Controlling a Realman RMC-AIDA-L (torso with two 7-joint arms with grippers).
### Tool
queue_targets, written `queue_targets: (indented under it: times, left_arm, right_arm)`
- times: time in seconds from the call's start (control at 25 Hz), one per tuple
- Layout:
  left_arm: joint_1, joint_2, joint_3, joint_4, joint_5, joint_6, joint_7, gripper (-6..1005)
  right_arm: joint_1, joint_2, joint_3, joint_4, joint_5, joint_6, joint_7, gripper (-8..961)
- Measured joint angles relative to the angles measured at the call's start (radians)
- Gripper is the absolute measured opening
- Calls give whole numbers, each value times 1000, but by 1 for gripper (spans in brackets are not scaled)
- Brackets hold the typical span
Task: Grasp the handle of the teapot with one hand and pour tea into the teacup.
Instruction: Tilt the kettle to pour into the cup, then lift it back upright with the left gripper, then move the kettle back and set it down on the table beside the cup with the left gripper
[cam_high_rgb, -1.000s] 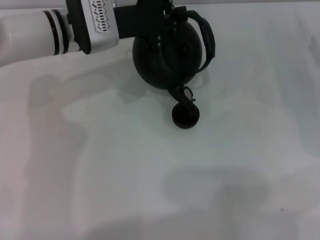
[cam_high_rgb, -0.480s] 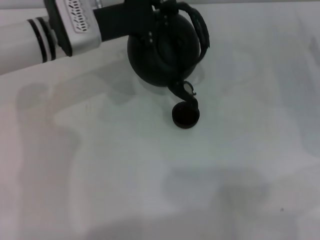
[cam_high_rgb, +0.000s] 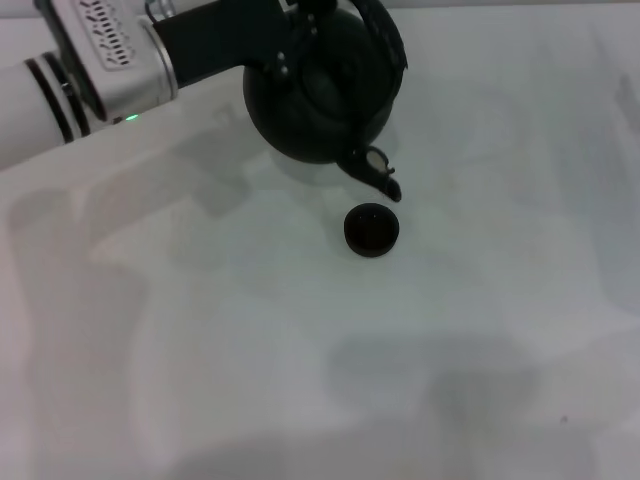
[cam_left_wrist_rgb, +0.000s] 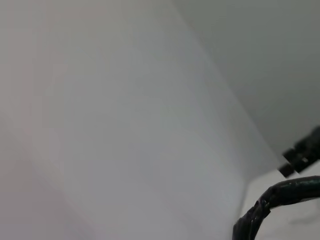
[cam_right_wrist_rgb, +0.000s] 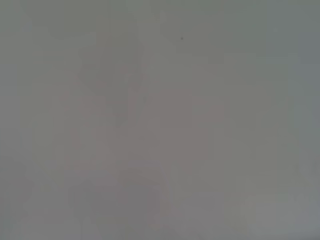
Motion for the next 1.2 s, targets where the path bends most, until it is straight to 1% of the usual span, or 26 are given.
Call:
queue_targets:
  times: [0.12, 0.16, 0.2, 0.24, 0.36, 0.4, 0.48, 0.52, 0.56, 0.68, 0.72, 0.76, 0.8, 0.84, 1.0, 1.2]
  left_arm:
    - [34, -3, -3, 19, -46, 18, 0, 100]
    - [64, -4, -7, 51, -92, 31, -1, 100]
    - [64, -4, -7, 51, -92, 31, -1, 100]
    - [82, -3, -8, 66, -122, 41, 0, 100]
    - [151, -4, -8, 110, -240, 85, 15, 100]
    - [166, -5, -8, 123, -261, 90, 24, 100]
    - [209, -5, -8, 170, -322, 98, 55, 100]
    - [247, -5, -8, 209, -376, 101, 77, 100]
    - [265, -5, -9, 225, -399, 105, 85, 100]
    - [314, -5, -9, 270, -456, 120, 104, 101]
    - [343, -5, -10, 299, -482, 131, 111, 101]
    - [357, -5, -10, 312, -496, 136, 114, 101]
    - [389, -6, -11, 341, -525, 145, 117, 101]
    - [389, -6, -11, 341, -525, 145, 117, 101]
    - [482, -8, -11, 425, -583, 163, 126, 101]
    - [606, -13, -12, 509, -653, 190, 180, 100]
  right_arm:
    - [0, 0, 0, 1, 0, 0, 0, 834]
    - [0, 0, 0, 1, -1, 0, 0, 834]
    - [0, 0, 0, 1, -1, 0, 0, 834]
    - [0, 0, 0, 1, -1, 0, 0, 834]
    - [1, 0, -2, 1, -2, -1, 0, 834]
    - [2, 0, -3, 1, -2, -1, 0, 834]
    - [6, 0, -6, 1, -3, -1, 0, 834]
    - [7, 0, -7, 1, -3, -1, 0, 834]
    - [9, -1, -8, 0, -3, -1, 0, 834]
    - [12, -2, -11, -8, -4, -2, 0, 834]
    - [13, -2, -12, -10, -4, -3, 0, 834]
    - [16, -3, -12, -12, -5, -4, 0, 834]
    - [20, -3, -12, -16, -5, -5, 0, 834]
    - [20, -3, -12, -16, -5, -5, 0, 834]
    - [27, -3, -12, -29, -5, -18, 0, 834]
    - [32, -5, -14, -48, -6, -30, 1, 834]
